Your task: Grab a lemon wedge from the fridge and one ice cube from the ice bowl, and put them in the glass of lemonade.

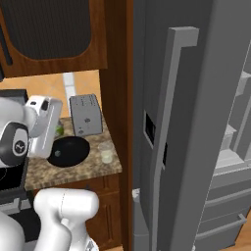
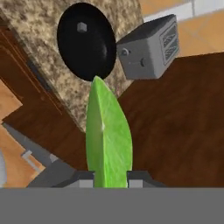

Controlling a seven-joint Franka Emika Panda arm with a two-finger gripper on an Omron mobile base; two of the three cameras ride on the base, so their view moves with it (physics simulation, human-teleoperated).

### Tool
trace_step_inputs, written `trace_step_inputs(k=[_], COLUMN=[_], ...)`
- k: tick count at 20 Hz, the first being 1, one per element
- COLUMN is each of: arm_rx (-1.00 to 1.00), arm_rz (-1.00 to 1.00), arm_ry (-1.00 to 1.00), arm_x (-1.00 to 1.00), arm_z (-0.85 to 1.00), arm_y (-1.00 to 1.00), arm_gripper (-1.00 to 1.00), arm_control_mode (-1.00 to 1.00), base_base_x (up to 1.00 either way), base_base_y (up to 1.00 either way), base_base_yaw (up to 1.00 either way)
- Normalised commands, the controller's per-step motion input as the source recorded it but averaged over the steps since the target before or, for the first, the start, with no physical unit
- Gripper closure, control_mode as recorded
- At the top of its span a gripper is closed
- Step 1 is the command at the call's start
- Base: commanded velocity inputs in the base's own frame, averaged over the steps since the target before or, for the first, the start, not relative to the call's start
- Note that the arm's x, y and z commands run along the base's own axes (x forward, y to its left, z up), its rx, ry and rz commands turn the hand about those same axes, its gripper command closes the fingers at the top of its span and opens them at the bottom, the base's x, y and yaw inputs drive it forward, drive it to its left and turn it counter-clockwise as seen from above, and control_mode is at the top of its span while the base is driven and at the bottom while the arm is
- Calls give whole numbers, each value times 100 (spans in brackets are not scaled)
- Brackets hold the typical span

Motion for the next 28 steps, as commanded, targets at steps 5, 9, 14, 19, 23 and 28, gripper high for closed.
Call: trace_step_inputs(k=[5,9,14,19,23,28], arm_rx=[-33,-40,-36,-35,-30,-23], arm_rz=[18,11,3,0,0,0], arm_ry=[10,11,11,17,19,20], arm_x=[0,0,15,32,36,38], arm_z=[-28,-35,-10,-3,-11,-20], arm_y=[-6,0,0,0,0,0], arm_gripper=[100,100,100,100,100,100], arm_control_mode=[-100,-100,-100,-100,-100,-100], base_base_x=[0,0,0,0,0,0], base_base_y=[0,0,0,0,0,0], base_base_yaw=[0,0,0,0,0,0])
